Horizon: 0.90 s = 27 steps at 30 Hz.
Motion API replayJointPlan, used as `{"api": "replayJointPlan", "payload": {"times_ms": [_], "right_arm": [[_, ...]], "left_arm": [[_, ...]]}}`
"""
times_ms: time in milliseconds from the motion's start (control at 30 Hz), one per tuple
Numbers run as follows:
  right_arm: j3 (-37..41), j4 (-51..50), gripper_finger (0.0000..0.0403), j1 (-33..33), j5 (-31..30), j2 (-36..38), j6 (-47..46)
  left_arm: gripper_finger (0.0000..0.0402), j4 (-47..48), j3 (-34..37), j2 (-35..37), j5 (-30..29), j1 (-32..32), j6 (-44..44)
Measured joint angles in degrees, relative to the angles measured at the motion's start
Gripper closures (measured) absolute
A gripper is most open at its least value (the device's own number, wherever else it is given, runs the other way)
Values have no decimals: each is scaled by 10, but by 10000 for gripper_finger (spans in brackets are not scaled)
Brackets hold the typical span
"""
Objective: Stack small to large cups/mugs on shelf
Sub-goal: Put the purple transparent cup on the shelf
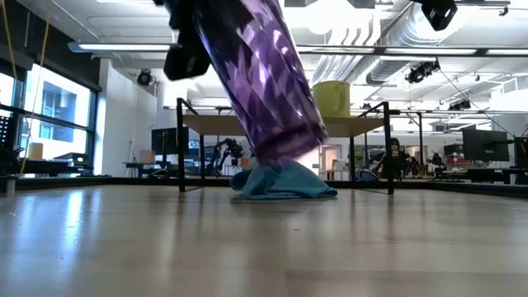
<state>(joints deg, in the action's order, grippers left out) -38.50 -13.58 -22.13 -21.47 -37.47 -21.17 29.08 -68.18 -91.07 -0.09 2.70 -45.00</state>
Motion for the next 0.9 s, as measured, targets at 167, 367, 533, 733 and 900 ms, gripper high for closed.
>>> {"api": "replayJointPlan", "payload": {"times_ms": [167,367,533,733,900], "right_arm": [[0,0,204,0,0,0,0],[0,-3,204,0,0,0,-9],[0,-12,204,0,0,-1,-18],[0,-16,204,0,0,-1,-19],[0,-16,204,0,-3,-1,-21]], "left_arm": [[396,128,-89,0,-4,-21,46],[398,258,-201,0,-18,-65,112],[399,331,-273,1,-41,-118,160],[399,359,-316,1,-57,-189,201],[400,361,-334,1,-59,-245,236]]}}
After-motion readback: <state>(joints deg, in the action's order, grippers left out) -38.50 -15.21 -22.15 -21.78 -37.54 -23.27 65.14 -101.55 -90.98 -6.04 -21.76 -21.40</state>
